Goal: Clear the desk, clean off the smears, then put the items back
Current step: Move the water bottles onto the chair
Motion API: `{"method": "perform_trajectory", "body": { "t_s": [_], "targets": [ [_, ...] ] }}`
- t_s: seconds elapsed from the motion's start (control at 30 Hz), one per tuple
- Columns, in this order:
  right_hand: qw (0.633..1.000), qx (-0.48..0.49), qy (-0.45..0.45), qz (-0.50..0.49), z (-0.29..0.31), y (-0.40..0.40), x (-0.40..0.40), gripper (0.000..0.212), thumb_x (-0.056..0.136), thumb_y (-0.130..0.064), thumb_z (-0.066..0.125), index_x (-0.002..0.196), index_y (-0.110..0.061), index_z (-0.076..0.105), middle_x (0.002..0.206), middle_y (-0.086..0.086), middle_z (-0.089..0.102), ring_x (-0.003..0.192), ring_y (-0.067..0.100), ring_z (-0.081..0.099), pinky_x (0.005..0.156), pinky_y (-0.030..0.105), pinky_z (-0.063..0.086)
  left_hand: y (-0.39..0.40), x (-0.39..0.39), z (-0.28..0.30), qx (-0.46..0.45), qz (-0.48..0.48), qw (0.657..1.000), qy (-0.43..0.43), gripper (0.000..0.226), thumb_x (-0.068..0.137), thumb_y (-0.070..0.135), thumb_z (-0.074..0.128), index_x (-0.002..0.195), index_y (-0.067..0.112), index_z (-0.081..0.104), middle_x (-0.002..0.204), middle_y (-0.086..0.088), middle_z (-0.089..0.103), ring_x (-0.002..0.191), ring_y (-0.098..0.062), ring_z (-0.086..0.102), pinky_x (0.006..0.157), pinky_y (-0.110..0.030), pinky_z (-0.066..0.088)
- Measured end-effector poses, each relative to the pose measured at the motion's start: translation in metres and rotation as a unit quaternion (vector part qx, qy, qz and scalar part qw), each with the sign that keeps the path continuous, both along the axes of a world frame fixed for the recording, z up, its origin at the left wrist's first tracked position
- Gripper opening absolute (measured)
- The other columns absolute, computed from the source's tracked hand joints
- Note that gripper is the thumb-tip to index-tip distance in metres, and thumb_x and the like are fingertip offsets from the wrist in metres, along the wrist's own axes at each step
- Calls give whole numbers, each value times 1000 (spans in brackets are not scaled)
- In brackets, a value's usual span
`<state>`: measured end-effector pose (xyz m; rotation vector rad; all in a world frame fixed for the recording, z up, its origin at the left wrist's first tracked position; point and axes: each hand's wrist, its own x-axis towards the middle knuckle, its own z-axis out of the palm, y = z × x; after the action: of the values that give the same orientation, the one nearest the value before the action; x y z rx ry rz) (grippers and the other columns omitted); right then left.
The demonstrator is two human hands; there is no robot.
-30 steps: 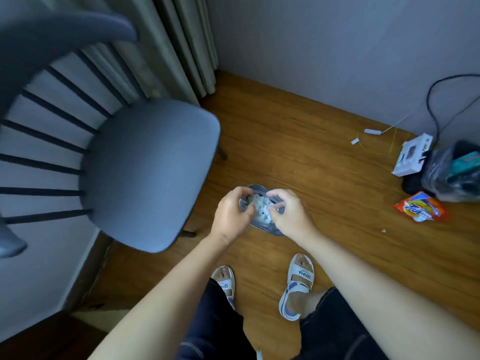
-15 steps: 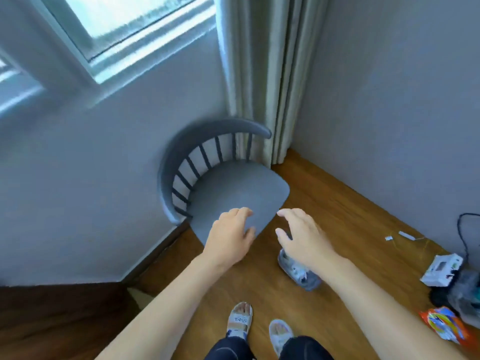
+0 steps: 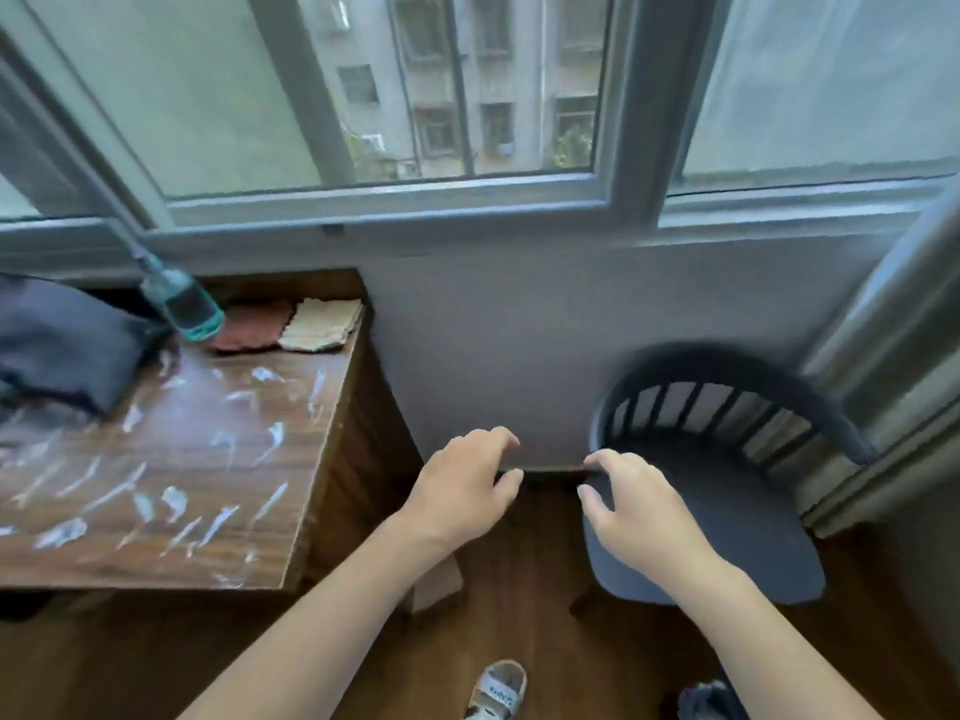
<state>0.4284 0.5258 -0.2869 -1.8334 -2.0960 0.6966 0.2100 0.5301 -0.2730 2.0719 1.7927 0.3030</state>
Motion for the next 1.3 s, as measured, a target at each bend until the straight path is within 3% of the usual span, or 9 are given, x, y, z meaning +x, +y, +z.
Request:
{"method": "perform_trajectory", "body": {
  "t_s": [0.17, 0.3, 0.43, 0.5, 0.7, 1.0, 1.17, 1.3],
  "targets": [
    [995, 11, 8, 99, 30, -1, -86, 39, 102, -38, 56, 140, -25, 54, 133, -7, 60, 123, 11, 55, 98, 24, 47, -41, -84, 26, 13, 107, 994, -18, 40, 104, 37, 58, 143, 25, 55, 139, 3, 63, 128, -18, 59, 107, -42, 51],
    [987, 21, 14, 160, 51, -6, -157, 38, 102, -36, 57, 139, -24, 56, 127, -7, 61, 106, 8, 56, 78, 14, 42, -70, -151, 36, 28, 177, 983, -36, 39, 104, 35, 60, 141, 25, 55, 138, 3, 62, 130, -17, 57, 110, -39, 50],
    [978, 37, 23, 203, 57, -12, -234, 33, 101, -36, 58, 132, -24, 60, 120, -6, 64, 108, 13, 61, 90, 26, 52, -93, -225, 41, 31, 228, 972, -34, 35, 103, 34, 61, 136, 23, 58, 133, 3, 62, 127, -18, 57, 107, -39, 49],
    [974, 44, 25, 223, 57, -16, -278, 30, 100, -35, 57, 128, -25, 61, 116, -7, 63, 108, 14, 61, 90, 29, 52, -104, -266, 44, 34, 236, 971, -36, 36, 104, 33, 60, 138, 24, 57, 136, 4, 60, 130, -15, 55, 107, -33, 46],
    [962, 44, 40, 265, 62, -32, -413, 32, 102, -32, 56, 133, -23, 59, 127, -8, 63, 118, 9, 57, 94, 21, 47, -135, -393, 55, 38, 274, 960, -50, 36, 105, 37, 57, 140, 28, 56, 139, 8, 59, 128, -14, 57, 104, -36, 49],
    [941, 55, 57, 329, 68, -55, -573, 34, 101, -32, 57, 134, -23, 59, 129, -9, 62, 119, 8, 56, 88, 17, 39, -177, -528, 67, 44, 327, 943, -35, 35, 106, 38, 56, 140, 28, 54, 138, 7, 59, 127, -16, 57, 102, -38, 51],
    [927, 60, 58, 367, 67, -54, -633, 32, 101, -33, 58, 130, -22, 61, 124, -6, 64, 118, 13, 58, 96, 28, 48, -188, -578, 71, 48, 350, 935, -24, 33, 105, 37, 57, 137, 28, 55, 136, 7, 60, 125, -15, 58, 99, -39, 52],
    [919, 64, 59, 384, 63, -45, -679, 33, 99, -34, 60, 130, -21, 61, 122, -4, 65, 114, 13, 60, 94, 27, 51, -185, -612, 74, 54, 361, 931, -26, 34, 105, 34, 58, 138, 27, 56, 135, 6, 60, 125, -14, 57, 97, -33, 50]
  ]
}}
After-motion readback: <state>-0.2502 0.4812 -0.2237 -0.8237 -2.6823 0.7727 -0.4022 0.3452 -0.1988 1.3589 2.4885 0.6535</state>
